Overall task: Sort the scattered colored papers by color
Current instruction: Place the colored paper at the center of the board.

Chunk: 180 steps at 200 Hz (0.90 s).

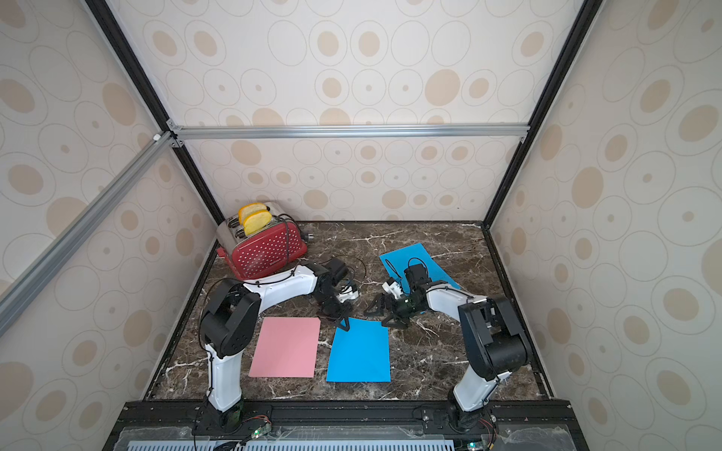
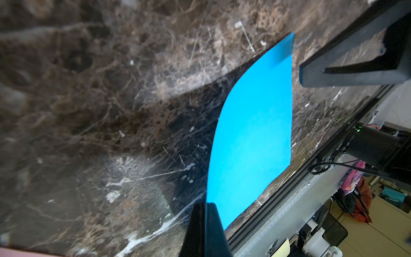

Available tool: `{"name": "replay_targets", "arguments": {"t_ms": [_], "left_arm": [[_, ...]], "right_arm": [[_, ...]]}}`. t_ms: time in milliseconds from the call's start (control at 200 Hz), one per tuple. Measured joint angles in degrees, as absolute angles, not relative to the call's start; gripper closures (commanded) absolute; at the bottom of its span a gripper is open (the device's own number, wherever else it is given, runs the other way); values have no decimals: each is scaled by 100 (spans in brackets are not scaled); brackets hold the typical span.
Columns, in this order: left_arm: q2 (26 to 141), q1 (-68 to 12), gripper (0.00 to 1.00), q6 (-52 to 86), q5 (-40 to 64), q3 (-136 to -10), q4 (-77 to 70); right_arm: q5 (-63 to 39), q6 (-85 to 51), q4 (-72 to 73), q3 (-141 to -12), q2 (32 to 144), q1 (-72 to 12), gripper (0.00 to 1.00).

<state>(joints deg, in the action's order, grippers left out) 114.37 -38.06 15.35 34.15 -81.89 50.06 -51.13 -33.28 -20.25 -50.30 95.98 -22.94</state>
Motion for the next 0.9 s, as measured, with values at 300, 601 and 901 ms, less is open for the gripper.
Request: {"name": "replay_targets", "arguments": {"t_ms": [300,601,901], "left_arm": [[11439,-3806,100,1533,3409,-8189,5013],[11439,-3806,95,1535,3361,-8189,5024],[11437,-3806,86,1533,2803,-8191,5334]], "right_arm": [[-5089,-3122,-2045,-4976,9880,-2298,0],[-5096,-3055,-2056,-4976,9885,-2296,0],[-5096,-2993,-2069,-4976,9885,-2296,0]]}}
